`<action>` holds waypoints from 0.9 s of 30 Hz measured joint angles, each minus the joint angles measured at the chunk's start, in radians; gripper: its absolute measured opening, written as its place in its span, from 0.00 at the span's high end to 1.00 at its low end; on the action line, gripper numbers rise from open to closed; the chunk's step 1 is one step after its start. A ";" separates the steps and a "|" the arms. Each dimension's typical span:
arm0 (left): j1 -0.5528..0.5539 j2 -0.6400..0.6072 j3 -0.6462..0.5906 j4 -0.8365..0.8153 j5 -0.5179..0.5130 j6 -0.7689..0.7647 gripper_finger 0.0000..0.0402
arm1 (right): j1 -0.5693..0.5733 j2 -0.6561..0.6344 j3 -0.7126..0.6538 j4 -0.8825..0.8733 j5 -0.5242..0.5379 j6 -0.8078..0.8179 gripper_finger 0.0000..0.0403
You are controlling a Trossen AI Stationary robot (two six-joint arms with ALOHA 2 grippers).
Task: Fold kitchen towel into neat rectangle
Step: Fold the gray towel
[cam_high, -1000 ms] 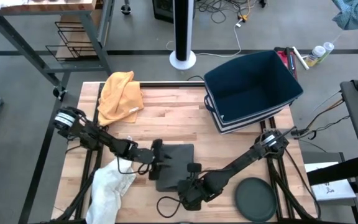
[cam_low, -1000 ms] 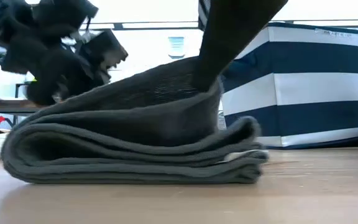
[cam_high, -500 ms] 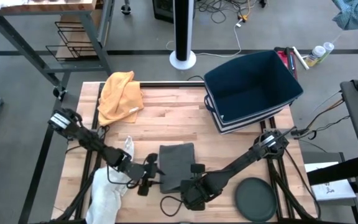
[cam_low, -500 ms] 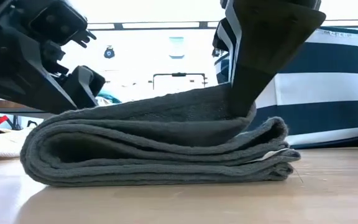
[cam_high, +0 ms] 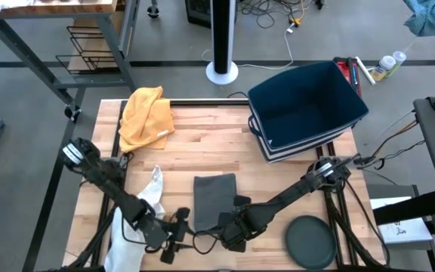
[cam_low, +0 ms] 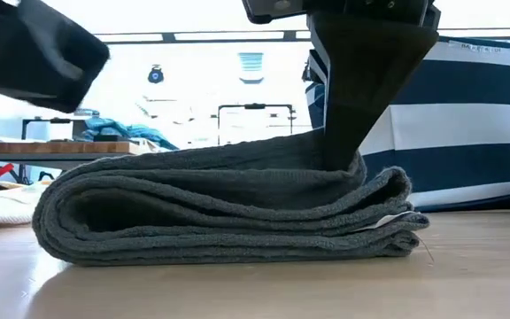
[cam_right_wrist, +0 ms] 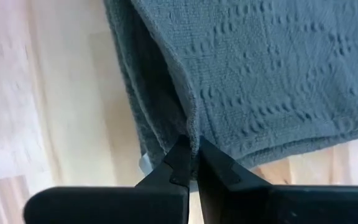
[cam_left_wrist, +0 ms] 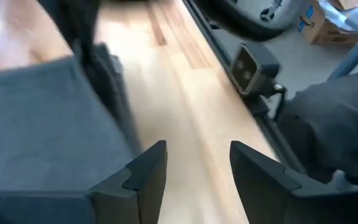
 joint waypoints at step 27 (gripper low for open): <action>-0.057 0.414 0.458 -0.622 -0.529 -0.417 0.65 | -0.005 0.000 0.000 0.014 -0.031 0.105 0.97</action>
